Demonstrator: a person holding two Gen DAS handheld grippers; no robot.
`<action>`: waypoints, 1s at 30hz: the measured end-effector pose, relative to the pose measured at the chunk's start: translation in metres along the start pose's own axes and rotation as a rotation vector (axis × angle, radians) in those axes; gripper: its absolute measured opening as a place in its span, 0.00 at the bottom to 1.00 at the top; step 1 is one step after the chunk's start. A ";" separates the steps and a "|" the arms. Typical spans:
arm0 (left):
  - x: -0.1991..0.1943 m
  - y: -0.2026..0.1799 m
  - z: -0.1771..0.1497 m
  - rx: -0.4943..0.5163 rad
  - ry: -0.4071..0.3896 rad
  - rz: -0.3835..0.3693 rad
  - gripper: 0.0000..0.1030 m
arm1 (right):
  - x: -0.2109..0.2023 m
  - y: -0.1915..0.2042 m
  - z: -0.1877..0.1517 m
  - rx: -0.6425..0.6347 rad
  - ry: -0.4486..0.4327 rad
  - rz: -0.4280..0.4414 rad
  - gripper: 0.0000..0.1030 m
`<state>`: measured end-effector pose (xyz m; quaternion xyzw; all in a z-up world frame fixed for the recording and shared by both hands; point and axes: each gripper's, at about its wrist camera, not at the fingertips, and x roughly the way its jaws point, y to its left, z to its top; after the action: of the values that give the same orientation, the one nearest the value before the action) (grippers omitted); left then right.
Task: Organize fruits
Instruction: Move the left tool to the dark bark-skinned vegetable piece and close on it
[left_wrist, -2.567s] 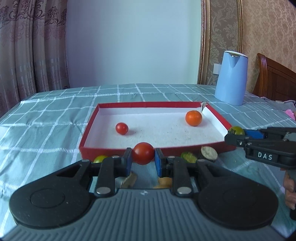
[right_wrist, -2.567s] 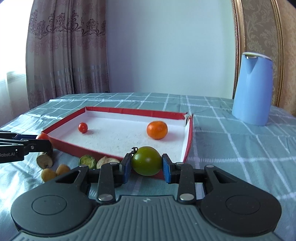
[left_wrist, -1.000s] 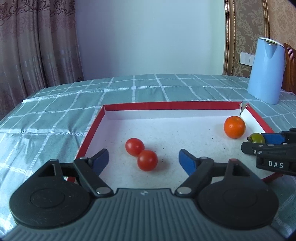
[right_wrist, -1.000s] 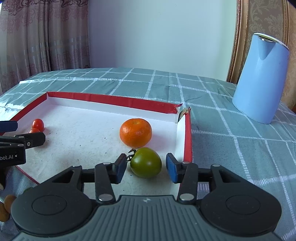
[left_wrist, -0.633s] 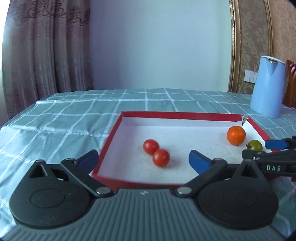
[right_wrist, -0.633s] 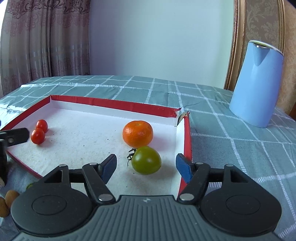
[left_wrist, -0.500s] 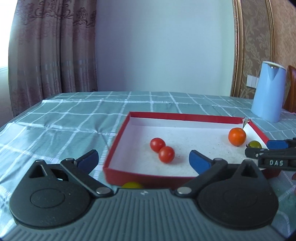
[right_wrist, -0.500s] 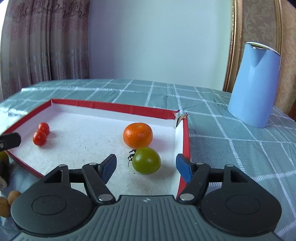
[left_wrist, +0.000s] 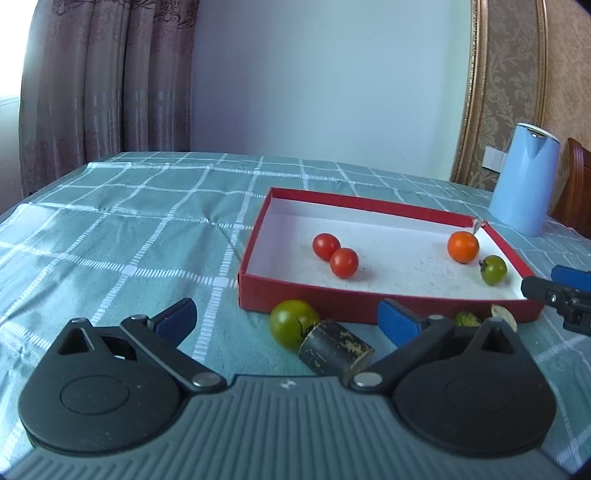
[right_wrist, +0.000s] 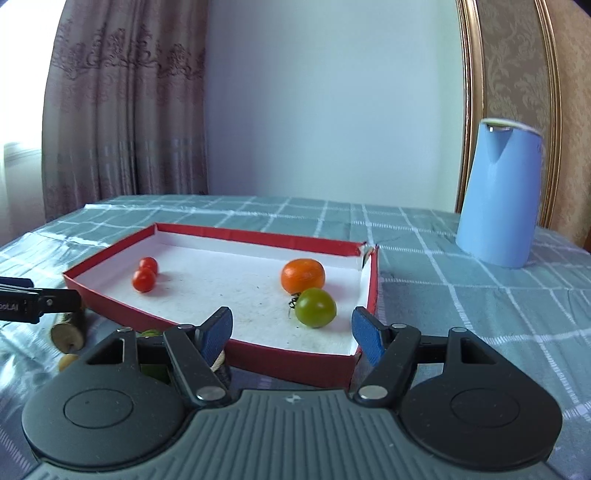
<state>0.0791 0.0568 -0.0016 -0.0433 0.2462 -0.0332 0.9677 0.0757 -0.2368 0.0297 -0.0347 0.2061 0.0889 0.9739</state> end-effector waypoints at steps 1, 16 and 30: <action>-0.002 0.002 -0.001 -0.003 0.001 -0.011 1.00 | 0.000 -0.001 0.000 0.003 -0.002 0.002 0.71; 0.009 -0.014 -0.010 0.242 0.112 -0.053 1.00 | 0.000 0.001 -0.001 -0.002 -0.004 0.008 0.78; 0.008 -0.035 -0.018 0.578 -0.018 -0.097 1.00 | 0.002 0.004 -0.003 -0.010 0.019 0.021 0.78</action>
<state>0.0765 0.0204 -0.0174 0.2219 0.2153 -0.1477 0.9394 0.0756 -0.2326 0.0263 -0.0382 0.2155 0.1000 0.9706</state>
